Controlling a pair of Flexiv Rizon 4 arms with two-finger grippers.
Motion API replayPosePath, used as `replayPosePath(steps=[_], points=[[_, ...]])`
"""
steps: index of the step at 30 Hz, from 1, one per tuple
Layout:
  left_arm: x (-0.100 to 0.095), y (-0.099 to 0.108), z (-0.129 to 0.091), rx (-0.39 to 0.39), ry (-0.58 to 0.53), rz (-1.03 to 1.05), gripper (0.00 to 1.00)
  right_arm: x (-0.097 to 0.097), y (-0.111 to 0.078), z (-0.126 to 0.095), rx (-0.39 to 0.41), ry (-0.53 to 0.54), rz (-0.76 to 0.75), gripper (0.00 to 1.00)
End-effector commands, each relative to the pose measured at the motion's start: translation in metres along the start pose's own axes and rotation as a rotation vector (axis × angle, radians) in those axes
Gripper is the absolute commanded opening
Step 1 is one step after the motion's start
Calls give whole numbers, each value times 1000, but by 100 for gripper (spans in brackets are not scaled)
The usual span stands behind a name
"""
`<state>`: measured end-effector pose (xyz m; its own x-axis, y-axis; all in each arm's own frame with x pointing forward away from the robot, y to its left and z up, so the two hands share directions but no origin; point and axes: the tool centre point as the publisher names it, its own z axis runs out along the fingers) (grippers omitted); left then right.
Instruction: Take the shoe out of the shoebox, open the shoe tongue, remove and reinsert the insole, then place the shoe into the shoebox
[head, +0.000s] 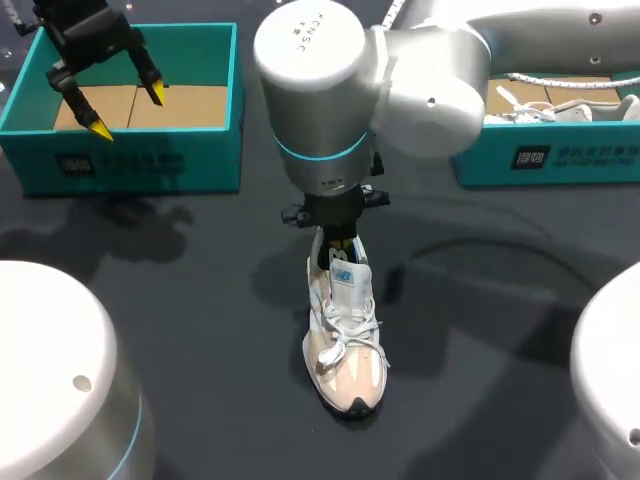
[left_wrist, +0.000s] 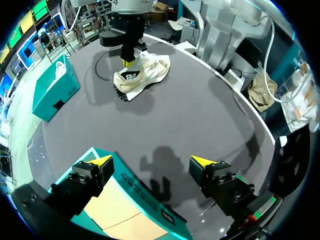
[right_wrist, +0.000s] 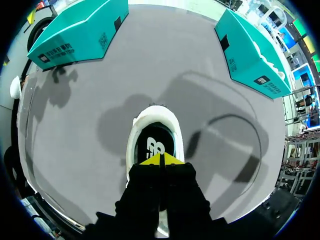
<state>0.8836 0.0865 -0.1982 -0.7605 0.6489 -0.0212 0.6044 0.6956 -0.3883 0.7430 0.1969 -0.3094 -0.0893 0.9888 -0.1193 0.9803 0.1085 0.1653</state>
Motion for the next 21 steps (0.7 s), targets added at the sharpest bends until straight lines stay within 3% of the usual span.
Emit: replayPosePath(steps=[1, 8, 21], points=[[0, 0, -1, -2, 3, 0, 100, 3, 0, 12, -5, -49, 30, 0], [0, 0, -1, -2, 3, 0, 100, 7, -8, 41, -78, -154, 108, 0], [0, 0, -1, -2, 3, 0, 100, 4, -14, 40, -184, -371, 161, 0]])
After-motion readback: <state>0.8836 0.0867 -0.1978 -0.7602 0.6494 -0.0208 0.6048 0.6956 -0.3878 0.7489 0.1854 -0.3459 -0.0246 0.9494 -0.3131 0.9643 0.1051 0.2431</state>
